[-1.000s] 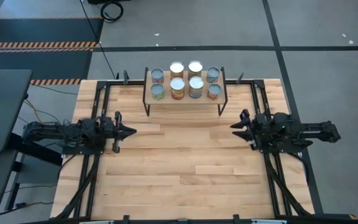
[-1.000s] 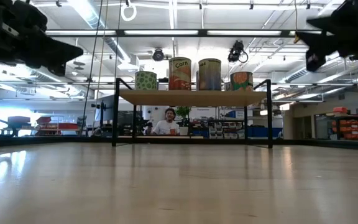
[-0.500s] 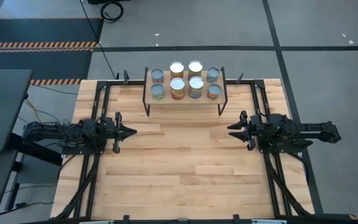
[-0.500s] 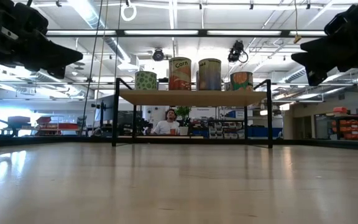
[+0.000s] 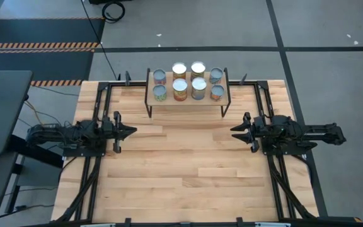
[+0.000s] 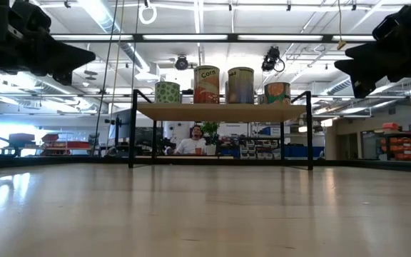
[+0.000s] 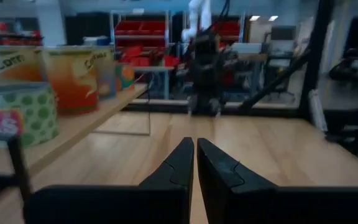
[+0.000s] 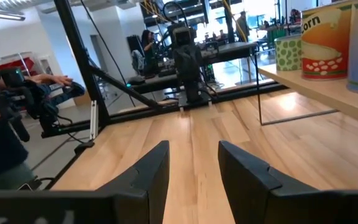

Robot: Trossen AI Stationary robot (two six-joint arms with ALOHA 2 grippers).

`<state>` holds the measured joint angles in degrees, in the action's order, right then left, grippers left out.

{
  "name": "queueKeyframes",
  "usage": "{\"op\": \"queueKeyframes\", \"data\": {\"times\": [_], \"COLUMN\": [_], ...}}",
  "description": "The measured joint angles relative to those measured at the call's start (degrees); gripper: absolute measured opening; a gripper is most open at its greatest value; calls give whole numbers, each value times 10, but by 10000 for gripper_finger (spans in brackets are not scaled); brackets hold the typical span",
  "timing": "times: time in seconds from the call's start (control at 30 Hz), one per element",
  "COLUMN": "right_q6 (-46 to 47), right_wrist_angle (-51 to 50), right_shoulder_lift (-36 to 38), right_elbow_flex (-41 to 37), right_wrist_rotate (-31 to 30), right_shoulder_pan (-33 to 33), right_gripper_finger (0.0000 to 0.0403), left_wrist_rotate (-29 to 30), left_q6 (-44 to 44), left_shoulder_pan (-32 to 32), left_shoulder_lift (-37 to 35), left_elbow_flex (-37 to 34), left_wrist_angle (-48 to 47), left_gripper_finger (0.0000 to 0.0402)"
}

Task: Pick and place cans onto a shelf
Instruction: Return to Home Position

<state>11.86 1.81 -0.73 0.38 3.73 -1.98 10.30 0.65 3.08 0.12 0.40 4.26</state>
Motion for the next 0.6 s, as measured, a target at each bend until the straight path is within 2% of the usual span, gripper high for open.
{"op": "queueKeyframes", "data": {"times": [0.1, 0.27, 0.6], "right_q6": [0, 0, 0], "right_wrist_angle": [2, 7, 7], "right_shoulder_lift": [0, 0, 0], "right_elbow_flex": [0, 0, 0], "right_wrist_rotate": [3, 3, 4], "right_shoulder_pan": [0, 0, 0], "right_gripper_finger": [145, 145, 145], "left_wrist_rotate": [15, 14, 15], "left_q6": [-1, -69, -73], "left_shoulder_pan": [4, 6, 20], "left_shoulder_lift": [0, 0, 2], "left_elbow_flex": [0, 0, 0], "left_wrist_angle": [-10, -10, -8], "left_gripper_finger": [27, 27, 27]}}
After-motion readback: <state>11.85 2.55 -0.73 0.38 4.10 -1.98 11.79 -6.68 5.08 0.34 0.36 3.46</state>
